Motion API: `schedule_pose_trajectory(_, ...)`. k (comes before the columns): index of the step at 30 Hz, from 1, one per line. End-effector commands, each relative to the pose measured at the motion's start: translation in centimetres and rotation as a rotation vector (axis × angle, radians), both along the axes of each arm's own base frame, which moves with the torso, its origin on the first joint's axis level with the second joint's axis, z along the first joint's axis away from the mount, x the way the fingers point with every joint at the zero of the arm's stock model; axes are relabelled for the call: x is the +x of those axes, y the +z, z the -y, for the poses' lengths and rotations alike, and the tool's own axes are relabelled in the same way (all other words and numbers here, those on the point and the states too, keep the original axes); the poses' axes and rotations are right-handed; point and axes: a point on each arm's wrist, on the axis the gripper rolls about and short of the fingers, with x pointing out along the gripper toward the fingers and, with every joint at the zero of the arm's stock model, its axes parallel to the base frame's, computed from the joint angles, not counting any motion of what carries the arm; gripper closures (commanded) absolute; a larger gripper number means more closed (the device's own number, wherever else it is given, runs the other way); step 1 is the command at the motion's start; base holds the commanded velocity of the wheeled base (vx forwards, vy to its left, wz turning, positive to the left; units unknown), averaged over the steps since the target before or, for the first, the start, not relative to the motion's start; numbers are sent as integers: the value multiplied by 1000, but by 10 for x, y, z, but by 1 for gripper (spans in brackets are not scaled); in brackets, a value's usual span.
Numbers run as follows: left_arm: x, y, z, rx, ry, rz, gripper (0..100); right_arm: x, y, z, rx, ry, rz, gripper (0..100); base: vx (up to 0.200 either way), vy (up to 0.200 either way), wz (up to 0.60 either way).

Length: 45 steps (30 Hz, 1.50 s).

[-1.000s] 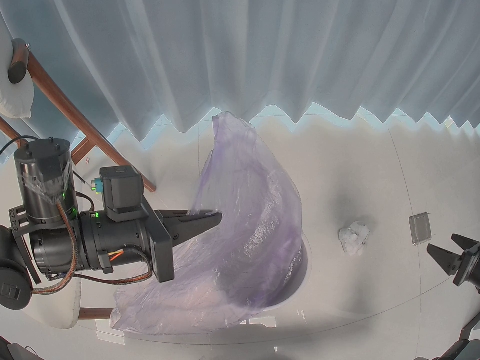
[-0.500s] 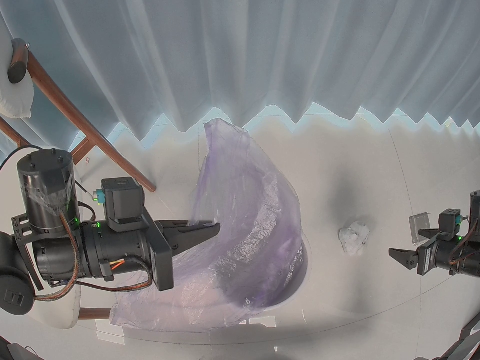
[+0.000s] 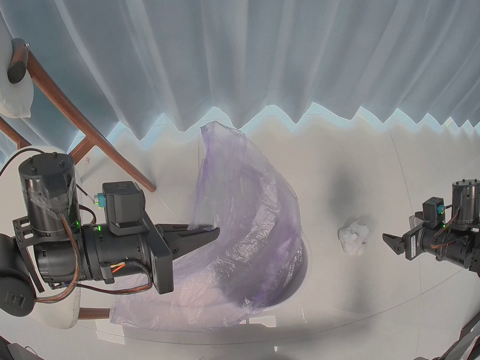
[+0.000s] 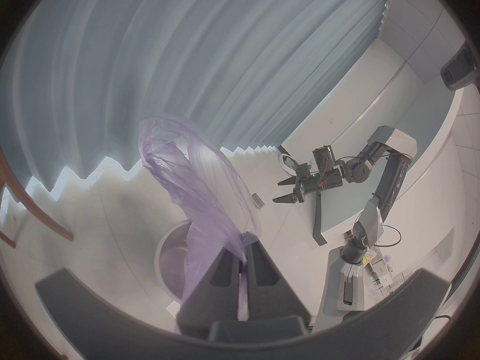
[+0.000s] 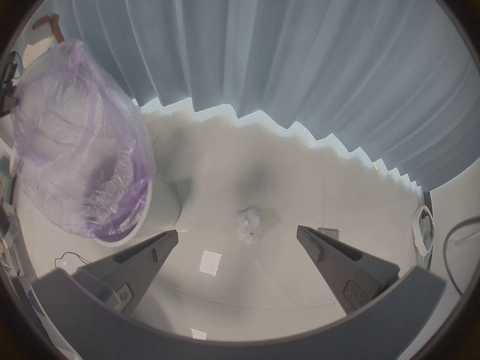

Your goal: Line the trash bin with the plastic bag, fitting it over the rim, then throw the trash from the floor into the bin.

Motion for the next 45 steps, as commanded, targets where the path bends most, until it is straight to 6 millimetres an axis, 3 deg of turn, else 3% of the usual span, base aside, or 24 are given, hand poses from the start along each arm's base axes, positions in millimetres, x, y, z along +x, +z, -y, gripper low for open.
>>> schedule_pose_trajectory(1,0,-1,0,1,-1,-3,100,6,-1,-10,14,24,-11,0,0,0,0)
schedule_pose_trajectory(5,0,-2,0,2,-2,-2,100,30,9,-16,29,19,18,0,0,0,0)
schedule_pose_trajectory(13,-2,-4,-1,6,0,-7,100,12,-17,-18,43,92,-81,0,0,0,0)
schedule_pose_trajectory(23,-1,-5,-1,7,-2,-10,100,35,-10,-26,50,102,-53,0,0,0,0)
schedule_pose_trajectory(30,-1,-6,-1,10,0,-13,100,74,-15,-37,50,101,-57,0,0,0,0)
schedule_pose_trajectory(36,-1,-7,-1,13,0,-17,100,106,-8,-47,62,105,-6,0,0,0,0)
schedule_pose_trajectory(45,-2,-6,-2,12,0,-13,100,125,-8,-55,66,111,13,0,0,0,0)
